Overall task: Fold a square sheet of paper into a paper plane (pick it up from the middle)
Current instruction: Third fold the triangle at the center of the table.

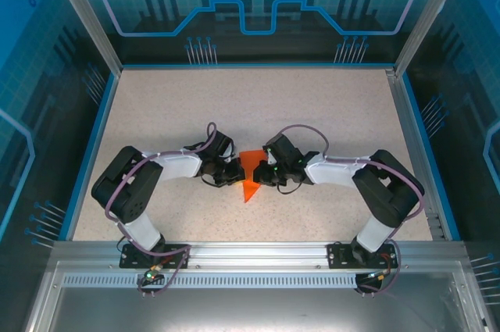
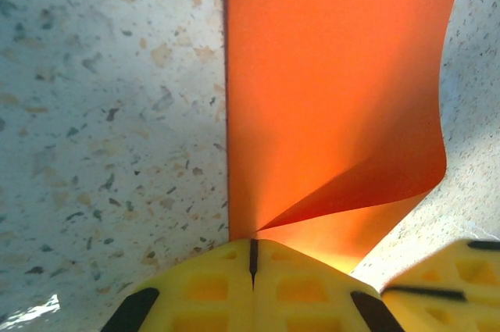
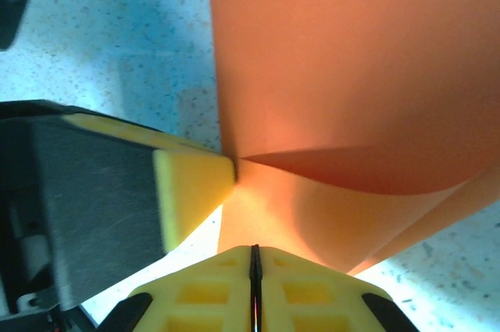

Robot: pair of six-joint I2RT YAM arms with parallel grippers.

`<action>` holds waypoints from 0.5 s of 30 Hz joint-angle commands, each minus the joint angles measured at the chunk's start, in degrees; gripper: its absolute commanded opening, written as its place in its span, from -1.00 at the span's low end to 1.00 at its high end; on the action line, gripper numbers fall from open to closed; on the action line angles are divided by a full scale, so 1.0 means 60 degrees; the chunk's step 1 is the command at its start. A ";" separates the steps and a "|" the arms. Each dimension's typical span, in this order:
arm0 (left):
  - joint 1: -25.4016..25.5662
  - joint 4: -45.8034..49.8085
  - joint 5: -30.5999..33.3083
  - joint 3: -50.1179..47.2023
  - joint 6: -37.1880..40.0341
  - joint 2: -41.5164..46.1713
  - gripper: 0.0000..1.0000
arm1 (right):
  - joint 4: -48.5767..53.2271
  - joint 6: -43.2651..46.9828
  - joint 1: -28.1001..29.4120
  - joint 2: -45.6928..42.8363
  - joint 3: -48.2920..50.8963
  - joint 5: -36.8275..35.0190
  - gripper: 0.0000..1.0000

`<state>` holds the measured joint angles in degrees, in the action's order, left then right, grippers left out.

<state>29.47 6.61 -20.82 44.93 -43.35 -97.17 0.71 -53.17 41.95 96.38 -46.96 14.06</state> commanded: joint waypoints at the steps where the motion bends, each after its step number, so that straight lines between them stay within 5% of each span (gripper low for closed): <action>1: 0.0017 0.0911 0.0633 0.0085 0.0236 -0.0307 -1.00 | -0.0122 0.0372 -0.0249 0.0337 0.0135 0.0226 -0.81; 15: 0.0017 0.1389 0.1083 0.0130 0.0179 -0.0517 -1.00 | -0.0014 0.0346 -0.0421 0.0284 0.0371 -0.0391 -0.82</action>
<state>29.80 9.15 -19.35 46.37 -43.35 -97.58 0.05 -52.38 39.70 98.70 -45.30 13.52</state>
